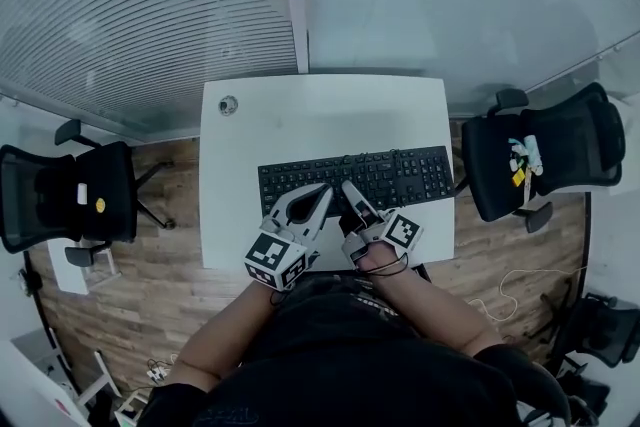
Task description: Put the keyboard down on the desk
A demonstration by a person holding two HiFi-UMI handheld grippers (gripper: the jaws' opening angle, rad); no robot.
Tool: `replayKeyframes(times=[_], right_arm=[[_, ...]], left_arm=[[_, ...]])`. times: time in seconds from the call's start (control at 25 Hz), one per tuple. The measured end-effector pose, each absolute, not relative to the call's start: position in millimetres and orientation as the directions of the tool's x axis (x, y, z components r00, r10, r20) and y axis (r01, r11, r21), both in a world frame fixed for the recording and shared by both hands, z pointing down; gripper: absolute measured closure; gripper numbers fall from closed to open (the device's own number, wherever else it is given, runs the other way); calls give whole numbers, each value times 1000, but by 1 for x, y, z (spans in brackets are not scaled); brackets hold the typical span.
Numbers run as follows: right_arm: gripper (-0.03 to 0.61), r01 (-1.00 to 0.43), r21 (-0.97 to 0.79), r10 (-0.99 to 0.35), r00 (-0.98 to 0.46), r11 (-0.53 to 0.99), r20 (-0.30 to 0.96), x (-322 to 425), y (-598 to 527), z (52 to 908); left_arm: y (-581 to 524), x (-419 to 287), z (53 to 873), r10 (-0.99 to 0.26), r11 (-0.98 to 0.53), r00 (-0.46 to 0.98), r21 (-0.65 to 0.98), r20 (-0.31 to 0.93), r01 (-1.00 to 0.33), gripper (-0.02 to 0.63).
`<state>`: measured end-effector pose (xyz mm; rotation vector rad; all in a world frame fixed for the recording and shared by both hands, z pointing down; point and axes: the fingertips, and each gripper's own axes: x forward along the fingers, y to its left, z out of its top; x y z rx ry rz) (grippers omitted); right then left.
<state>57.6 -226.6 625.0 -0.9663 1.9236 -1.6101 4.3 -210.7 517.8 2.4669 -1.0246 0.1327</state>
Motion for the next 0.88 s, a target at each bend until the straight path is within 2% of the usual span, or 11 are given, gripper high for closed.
replayKeyframes(times=[0.4,0.88], right_arm=[[476,-229,-969,-738,-669,94,87,61,-241,656],[476,-234,-971,-756,-644,47,118,73,-251,704]], left_arm=[[-220,5,552,-616,-605,724,401,311,-688,598],[-223,1,600,-594,-574,705,410,387,-709,598]])
